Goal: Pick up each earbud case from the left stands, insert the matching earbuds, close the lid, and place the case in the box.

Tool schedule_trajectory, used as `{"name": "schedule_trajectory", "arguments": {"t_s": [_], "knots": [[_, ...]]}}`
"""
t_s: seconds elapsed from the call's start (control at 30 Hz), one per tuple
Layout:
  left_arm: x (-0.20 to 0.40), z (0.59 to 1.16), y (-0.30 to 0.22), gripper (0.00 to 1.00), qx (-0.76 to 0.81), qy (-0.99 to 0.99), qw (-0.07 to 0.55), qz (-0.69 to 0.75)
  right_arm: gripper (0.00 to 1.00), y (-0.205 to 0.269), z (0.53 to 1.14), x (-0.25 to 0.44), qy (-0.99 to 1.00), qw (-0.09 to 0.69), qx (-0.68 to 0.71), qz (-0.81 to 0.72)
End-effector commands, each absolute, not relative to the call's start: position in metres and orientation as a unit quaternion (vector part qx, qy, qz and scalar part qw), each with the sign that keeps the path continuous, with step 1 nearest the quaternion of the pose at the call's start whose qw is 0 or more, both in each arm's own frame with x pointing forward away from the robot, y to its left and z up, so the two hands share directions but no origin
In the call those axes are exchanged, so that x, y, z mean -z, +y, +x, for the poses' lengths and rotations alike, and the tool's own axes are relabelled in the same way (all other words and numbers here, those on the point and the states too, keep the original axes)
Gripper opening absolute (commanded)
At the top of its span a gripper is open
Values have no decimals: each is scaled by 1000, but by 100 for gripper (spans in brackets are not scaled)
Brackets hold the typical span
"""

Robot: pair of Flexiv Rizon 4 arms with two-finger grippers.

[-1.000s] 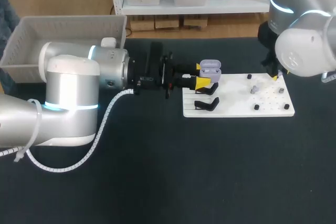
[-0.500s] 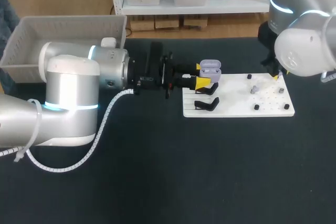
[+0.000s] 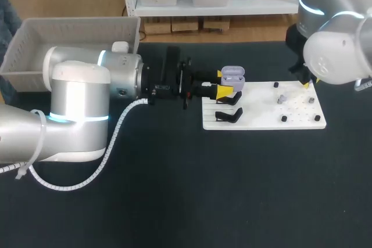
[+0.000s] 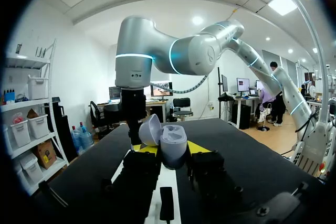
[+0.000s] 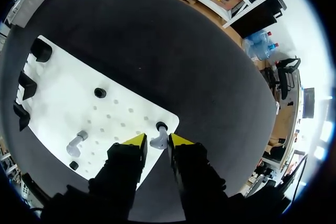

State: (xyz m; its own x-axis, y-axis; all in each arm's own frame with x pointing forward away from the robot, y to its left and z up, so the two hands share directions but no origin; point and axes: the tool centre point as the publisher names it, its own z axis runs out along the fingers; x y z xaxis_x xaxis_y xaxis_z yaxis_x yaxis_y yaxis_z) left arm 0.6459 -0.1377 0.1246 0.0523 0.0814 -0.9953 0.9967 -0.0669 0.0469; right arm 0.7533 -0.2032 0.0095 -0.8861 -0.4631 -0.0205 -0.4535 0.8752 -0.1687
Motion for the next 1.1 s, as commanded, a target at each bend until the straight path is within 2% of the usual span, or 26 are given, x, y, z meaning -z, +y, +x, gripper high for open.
{"name": "schedule_trajectory", "arguments": {"t_s": [0.03,0.2,0.6,0.87,1.1], "knots": [[-124,646,-138,0,481,492,475,548,22,-203,756,-8,968,28,81,-236],[-124,646,-138,0,481,492,475,548,0,-204,757,-8,968,30,83,-234],[-124,646,-138,0,481,492,475,548,0,-206,751,-18,971,35,78,-225],[-124,646,-138,0,481,492,475,548,0,-206,736,-53,977,48,75,-196],[-124,646,-138,0,481,492,475,548,0,-196,714,-89,984,29,80,-160]]}}
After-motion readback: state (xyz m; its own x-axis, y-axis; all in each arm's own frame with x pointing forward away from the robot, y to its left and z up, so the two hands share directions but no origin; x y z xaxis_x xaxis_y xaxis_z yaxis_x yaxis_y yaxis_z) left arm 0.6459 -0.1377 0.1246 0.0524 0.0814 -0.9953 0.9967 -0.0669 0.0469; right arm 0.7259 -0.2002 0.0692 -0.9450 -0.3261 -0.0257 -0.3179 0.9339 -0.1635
